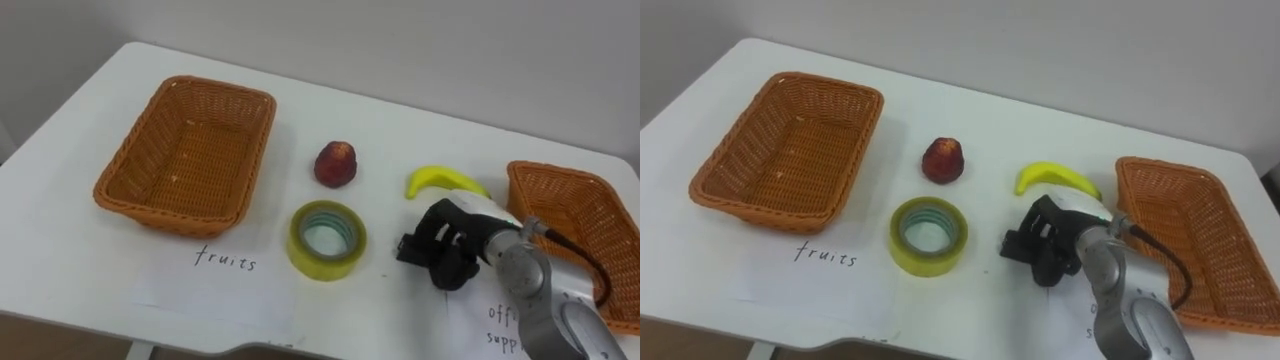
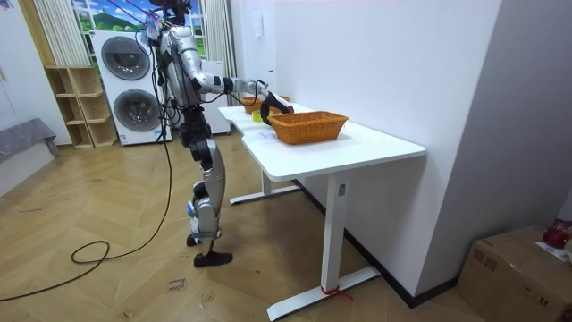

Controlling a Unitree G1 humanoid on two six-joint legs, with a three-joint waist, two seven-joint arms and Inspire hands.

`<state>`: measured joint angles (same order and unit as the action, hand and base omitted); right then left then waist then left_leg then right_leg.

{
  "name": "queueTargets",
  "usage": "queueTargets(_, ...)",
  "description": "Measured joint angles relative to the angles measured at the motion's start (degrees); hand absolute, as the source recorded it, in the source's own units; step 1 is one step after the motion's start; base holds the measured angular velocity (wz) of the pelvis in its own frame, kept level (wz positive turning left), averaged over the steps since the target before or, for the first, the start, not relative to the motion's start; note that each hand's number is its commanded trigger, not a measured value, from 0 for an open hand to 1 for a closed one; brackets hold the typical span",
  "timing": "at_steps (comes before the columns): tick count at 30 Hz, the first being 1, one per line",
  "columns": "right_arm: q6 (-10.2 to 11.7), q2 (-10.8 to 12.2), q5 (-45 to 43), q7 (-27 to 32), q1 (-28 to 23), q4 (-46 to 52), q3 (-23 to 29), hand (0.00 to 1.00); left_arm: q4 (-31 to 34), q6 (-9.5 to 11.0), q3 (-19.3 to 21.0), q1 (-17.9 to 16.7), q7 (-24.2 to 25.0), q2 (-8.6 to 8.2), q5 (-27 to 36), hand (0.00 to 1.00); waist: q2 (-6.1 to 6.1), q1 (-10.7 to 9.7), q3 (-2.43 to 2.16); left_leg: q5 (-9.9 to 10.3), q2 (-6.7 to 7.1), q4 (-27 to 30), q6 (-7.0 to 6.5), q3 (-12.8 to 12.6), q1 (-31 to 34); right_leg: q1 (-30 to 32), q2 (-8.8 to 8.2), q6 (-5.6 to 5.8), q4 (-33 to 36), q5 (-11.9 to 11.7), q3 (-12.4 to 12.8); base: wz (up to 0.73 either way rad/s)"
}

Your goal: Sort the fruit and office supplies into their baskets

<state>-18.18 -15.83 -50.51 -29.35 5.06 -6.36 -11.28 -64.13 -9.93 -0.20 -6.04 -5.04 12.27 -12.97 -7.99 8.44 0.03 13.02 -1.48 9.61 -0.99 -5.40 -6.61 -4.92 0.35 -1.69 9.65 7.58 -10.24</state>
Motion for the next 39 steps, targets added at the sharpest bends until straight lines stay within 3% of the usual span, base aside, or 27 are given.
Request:
queueTargets(6,0.1,-0.1,0.8,0.4,-0.1,0.1,-0.5,1.0,0.0,0.8,0.0,0.1,-0.9,0.0,0.0,0.0,-0.52,0.0,-0.23,0.0,0.03,0.0,0.0,-0.2,-0.1,0.0,0.07,0.0,0.0,0.0,0.1,-0.01)
queueTargets(27,2.1,-0.3,1.6,0.2,-2.0,3.4,0.3,1.0,-0.1,1.8,0.2,-0.1,-0.5,0.09,0.0,0.0,-0.62,-0.3,-0.12,0.0,0.0,-0.1,-0.03,-0.2,0.0,0.1,-0.07,0.0,-0.1,0.0,0.0,0.0)
queueTargets(33,3.4,-0.2,4.3,-0.9,-2.2,5.1,0.5,1.0,0.0,2.8,0.3,-0.5,0.0,0.09,0.0,0.0,-0.35,-0.5,0.07,0.0,0.08,-0.1,-0.04,-0.1,0.0,0.2,-0.09,0.01,-0.1,0.0,0.7,0.0)
queueTargets(39,5.7,-0.2,6.8,-0.7,-3.5,8.2,1.5,1.0,0.0,3.4,1.2,-2.7,0.7,-0.12,-0.1,0.0,0.64,-1.5,0.7,0.0,0.15,-0.1,-0.07,-0.1,0.3,0.4,-0.15,0.16,-0.1,0.1,0.7,0.0)
